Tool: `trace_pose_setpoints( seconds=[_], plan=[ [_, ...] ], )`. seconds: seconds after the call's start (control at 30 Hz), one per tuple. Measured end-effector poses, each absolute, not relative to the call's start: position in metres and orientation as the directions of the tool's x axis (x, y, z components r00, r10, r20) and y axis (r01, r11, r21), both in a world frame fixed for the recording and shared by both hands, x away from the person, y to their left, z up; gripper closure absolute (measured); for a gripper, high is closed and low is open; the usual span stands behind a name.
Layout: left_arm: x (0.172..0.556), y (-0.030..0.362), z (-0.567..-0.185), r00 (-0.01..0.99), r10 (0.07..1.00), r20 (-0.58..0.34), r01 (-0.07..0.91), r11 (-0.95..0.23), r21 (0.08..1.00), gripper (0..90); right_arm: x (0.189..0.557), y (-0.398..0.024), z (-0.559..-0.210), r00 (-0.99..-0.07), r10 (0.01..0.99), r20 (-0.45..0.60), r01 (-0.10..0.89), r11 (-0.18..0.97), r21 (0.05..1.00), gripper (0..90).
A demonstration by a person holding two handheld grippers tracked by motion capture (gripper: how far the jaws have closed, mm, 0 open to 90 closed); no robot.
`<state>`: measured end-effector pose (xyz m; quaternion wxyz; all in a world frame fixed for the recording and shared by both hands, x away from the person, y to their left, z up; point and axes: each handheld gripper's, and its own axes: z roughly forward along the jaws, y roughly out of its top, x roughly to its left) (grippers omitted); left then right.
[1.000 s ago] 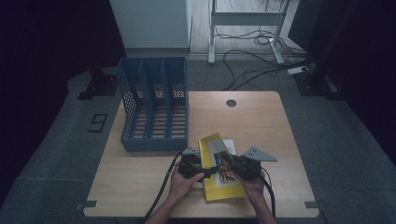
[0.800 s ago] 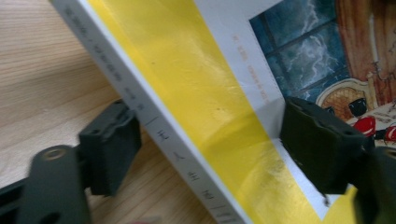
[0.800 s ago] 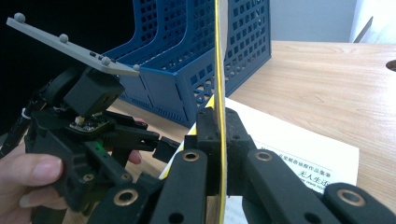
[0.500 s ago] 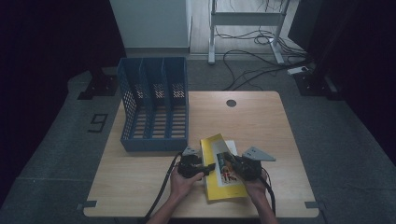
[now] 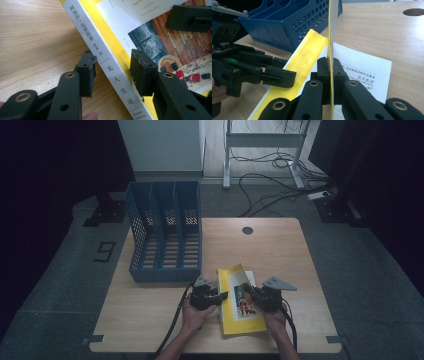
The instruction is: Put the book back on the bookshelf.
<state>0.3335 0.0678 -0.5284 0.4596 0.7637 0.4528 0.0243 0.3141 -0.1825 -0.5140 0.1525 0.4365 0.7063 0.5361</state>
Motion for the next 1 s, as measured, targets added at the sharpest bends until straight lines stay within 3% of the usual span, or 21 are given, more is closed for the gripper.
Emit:
trace_pose_setpoints(
  seconds=[0.23,0.6,0.73,1.0],
  plan=[
    [0.331,0.070,-0.523,0.588,0.703,-0.401,0.671,-0.147,0.726,60.5,0.312,-0.186,-0.512,-0.579,0.772,0.263,0.452,0.036,0.891,86.1],
    [0.325,0.065,-0.516,0.618,0.705,-0.347,0.625,-0.175,0.760,61.9,0.315,-0.188,-0.514,-0.575,0.788,0.217,0.485,0.115,0.867,73.4],
    [0.323,0.064,-0.514,0.626,0.698,-0.347,0.613,-0.165,0.772,63.5,0.316,-0.190,-0.514,-0.558,0.805,0.203,0.491,0.123,0.862,62.0],
    [0.318,0.063,-0.511,0.641,0.700,-0.315,0.583,-0.176,0.794,63.7,0.320,-0.192,-0.520,-0.546,0.812,0.208,0.509,0.124,0.852,48.8]
  ],
)
